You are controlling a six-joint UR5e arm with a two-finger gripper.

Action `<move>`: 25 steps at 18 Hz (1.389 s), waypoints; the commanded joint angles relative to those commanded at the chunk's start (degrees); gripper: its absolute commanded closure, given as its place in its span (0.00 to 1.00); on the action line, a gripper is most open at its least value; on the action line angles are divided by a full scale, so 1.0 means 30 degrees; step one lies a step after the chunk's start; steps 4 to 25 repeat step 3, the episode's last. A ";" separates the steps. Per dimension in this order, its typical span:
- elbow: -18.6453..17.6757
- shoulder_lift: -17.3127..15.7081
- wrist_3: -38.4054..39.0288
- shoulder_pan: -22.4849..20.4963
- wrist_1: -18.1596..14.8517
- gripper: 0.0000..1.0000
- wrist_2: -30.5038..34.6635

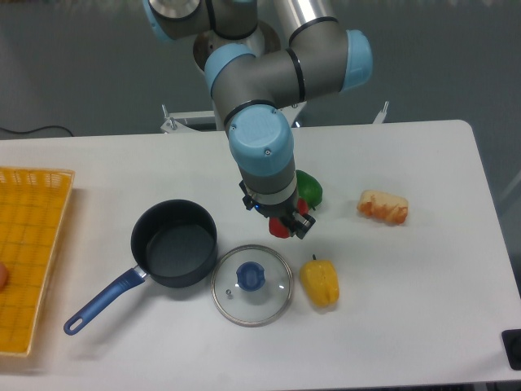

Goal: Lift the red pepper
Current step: 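Lift the red pepper and carry it toward the saucepan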

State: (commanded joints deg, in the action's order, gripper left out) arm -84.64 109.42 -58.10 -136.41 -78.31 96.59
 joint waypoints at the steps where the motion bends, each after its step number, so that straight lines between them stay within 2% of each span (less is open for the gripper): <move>1: -0.0029 -0.0058 0.0000 -0.0029 0.0000 0.57 0.0000; 25: 0.0000 -0.0117 0.0000 -0.0059 0.0000 0.56 0.0000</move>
